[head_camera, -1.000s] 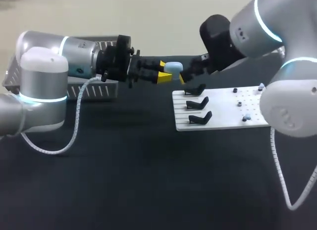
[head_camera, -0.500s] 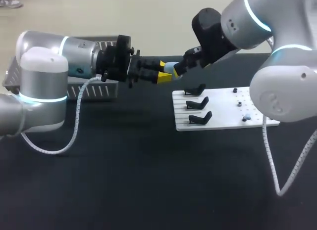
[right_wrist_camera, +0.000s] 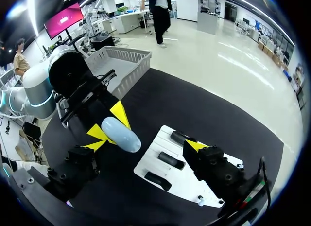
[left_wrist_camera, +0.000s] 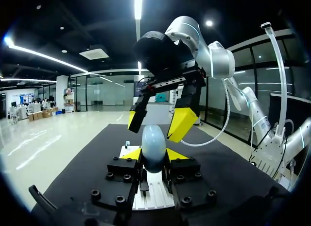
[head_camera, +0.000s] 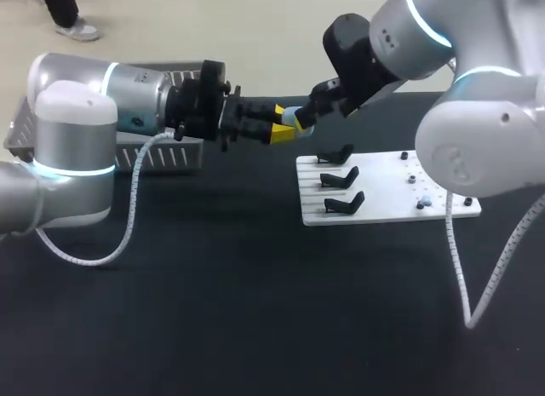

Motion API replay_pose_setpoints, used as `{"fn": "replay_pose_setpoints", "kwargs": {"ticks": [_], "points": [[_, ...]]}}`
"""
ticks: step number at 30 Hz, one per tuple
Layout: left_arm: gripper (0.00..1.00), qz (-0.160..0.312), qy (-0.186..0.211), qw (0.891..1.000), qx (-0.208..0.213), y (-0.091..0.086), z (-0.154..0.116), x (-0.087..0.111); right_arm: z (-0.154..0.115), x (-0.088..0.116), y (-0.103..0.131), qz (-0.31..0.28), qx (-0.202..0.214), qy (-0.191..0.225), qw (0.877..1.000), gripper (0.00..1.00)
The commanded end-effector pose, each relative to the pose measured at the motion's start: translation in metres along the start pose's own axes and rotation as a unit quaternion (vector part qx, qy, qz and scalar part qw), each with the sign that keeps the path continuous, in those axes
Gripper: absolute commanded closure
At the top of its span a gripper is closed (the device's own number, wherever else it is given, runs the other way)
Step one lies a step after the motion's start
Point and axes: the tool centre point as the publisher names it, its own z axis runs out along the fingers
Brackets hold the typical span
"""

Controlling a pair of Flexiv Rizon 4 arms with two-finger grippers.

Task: Pick up each earbud case from the left stands, insert the matching earbuds, close the lid, and place the case in the box.

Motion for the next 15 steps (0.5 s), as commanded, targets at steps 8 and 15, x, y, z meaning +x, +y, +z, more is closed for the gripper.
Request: {"fn": "replay_pose_setpoints", "kwargs": {"ticks": [8,15], "points": [[1.00,0.002,-0.001,1.000,-0.003,-0.002,0.000,0.001,-0.004,-0.005,-0.004,0.006,0.003,-0.012,1.000,0.00],[1.00,0.002,-0.001,1.000,-0.003,-0.002,0.000,0.001,-0.020,-0.007,-0.011,0.012,0.020,-0.044,0.999,0.00]]}}
